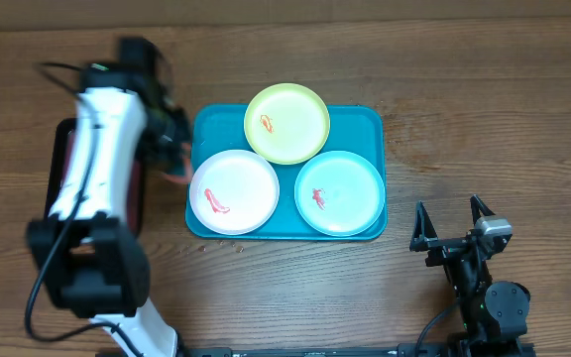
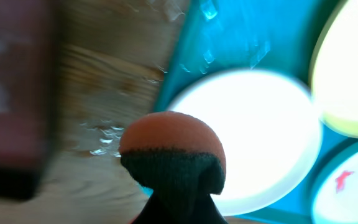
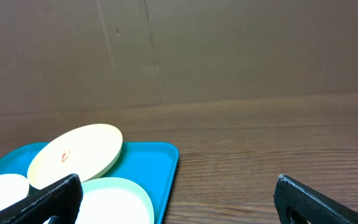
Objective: Clean dirty plates on tray and stack at the side
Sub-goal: 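Carry the sponge with the left gripper onto the white plate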
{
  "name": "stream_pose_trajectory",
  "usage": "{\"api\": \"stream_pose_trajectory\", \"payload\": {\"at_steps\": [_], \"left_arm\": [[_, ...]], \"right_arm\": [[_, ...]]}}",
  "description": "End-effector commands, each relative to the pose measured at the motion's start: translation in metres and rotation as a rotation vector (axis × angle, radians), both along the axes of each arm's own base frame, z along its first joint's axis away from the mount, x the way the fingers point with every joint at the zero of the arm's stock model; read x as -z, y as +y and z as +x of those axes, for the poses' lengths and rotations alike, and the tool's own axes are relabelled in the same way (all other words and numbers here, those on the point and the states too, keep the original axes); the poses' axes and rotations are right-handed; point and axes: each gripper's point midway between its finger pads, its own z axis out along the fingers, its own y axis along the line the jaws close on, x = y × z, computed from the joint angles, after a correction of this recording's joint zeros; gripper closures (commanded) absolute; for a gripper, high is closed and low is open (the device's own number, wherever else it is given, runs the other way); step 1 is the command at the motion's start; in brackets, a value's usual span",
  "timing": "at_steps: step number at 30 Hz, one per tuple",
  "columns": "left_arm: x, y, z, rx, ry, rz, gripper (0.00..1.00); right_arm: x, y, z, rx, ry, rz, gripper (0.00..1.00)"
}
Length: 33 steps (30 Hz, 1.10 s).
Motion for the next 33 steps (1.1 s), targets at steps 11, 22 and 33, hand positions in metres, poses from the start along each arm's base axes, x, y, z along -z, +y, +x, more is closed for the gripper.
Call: {"api": "stream_pose_trajectory", "payload": {"at_steps": [11, 22, 33], "left_arm": [[0.077, -0.072, -0.016, -0.039, 0.011, -0.062, 0.96], [0.092, -0.102, -0.006, -0.054, -0.065, -0.093, 0.75], [0.008, -0.066, 0.02, -0.032, -0.091, -0.023, 0.24]], "right_arm": [[0.001, -0.002, 0.0, 0.013, -0.004, 0.005, 0.0], [0.002, -0.002, 0.0, 0.013, -0.004, 0.005, 0.0], [0.001, -0.002, 0.0, 0.013, -0.004, 0.005, 0.0]]}}
